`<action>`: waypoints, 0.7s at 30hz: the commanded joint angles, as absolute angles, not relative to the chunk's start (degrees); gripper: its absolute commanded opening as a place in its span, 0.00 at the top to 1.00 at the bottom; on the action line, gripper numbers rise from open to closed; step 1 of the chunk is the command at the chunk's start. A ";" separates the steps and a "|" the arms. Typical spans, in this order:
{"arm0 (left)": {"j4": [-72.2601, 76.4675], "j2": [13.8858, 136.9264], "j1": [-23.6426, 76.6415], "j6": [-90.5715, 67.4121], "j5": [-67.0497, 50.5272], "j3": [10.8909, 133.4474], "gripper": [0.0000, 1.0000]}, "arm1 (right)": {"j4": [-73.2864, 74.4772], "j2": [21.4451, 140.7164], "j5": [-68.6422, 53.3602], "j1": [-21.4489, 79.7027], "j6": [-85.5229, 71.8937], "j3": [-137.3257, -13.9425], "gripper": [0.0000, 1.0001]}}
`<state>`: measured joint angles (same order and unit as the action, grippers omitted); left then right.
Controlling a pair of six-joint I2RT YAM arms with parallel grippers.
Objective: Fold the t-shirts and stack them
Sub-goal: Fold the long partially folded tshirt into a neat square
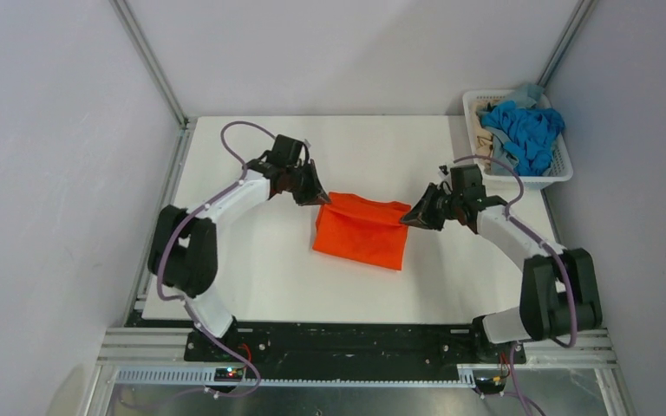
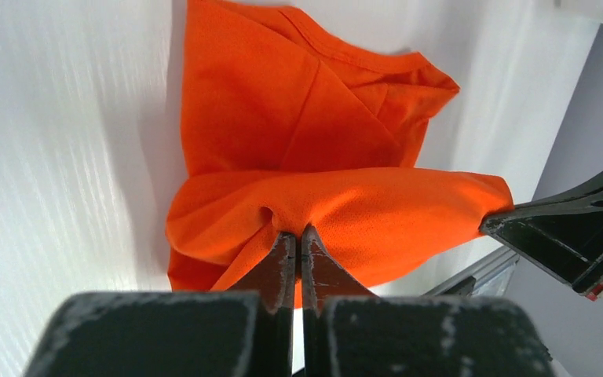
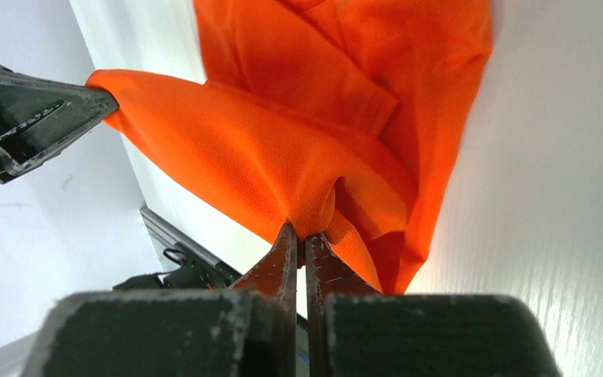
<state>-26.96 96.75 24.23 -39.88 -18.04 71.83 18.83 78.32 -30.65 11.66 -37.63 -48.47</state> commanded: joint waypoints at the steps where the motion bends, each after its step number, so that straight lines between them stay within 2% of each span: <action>1: -25.86 101.59 22.34 -37.29 -18.02 77.17 1.00 | 10.72 84.59 -32.52 9.52 -38.25 -50.96 1.00; 9: -25.86 112.09 22.13 -34.72 -22.16 84.13 0.98 | 5.71 92.77 -32.39 7.22 -38.65 -52.93 1.00; 11: -25.89 113.38 22.00 -34.42 -22.84 85.20 0.89 | 5.17 93.83 -32.27 6.91 -38.75 -53.34 0.96; 12: -25.91 113.73 21.98 -34.35 -23.07 85.90 0.79 | 5.05 94.39 -32.08 6.69 -38.91 -53.63 0.92; 13: -25.92 114.06 21.93 -34.14 -23.37 86.19 0.73 | 4.47 94.52 -31.91 6.55 -39.05 -53.76 0.76; 14: -25.93 114.07 21.85 -34.12 -23.59 86.85 0.59 | 4.17 94.58 -31.84 6.47 -39.21 -53.93 0.64; 15: -25.93 113.66 21.74 -34.06 -23.85 87.11 0.52 | 3.90 94.44 -31.78 6.36 -39.29 -54.35 0.42; 16: -25.93 113.26 21.61 -33.99 -23.94 87.65 0.39 | 3.84 93.97 -31.74 6.31 -39.46 -54.55 0.35; 17: -25.93 111.94 21.57 -33.90 -23.92 87.86 0.30 | 3.95 93.01 -31.78 6.32 -39.46 -54.93 0.24; 18: -25.86 110.08 21.61 -33.78 -23.40 88.04 0.10 | 4.04 92.39 -31.52 6.33 -39.51 -55.02 0.19; 19: -25.89 109.05 21.57 -33.65 -23.22 88.01 0.05 | 4.59 90.82 -31.10 6.42 -39.53 -55.08 0.07; 21: -25.92 105.72 21.54 -33.69 -22.38 87.22 0.01 | 6.72 88.17 -29.60 6.93 -38.78 -55.04 0.01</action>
<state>-26.70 113.45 22.06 -34.72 -22.20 85.45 6.48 93.80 -31.51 6.52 -39.46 -52.97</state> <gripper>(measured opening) 0.965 0.934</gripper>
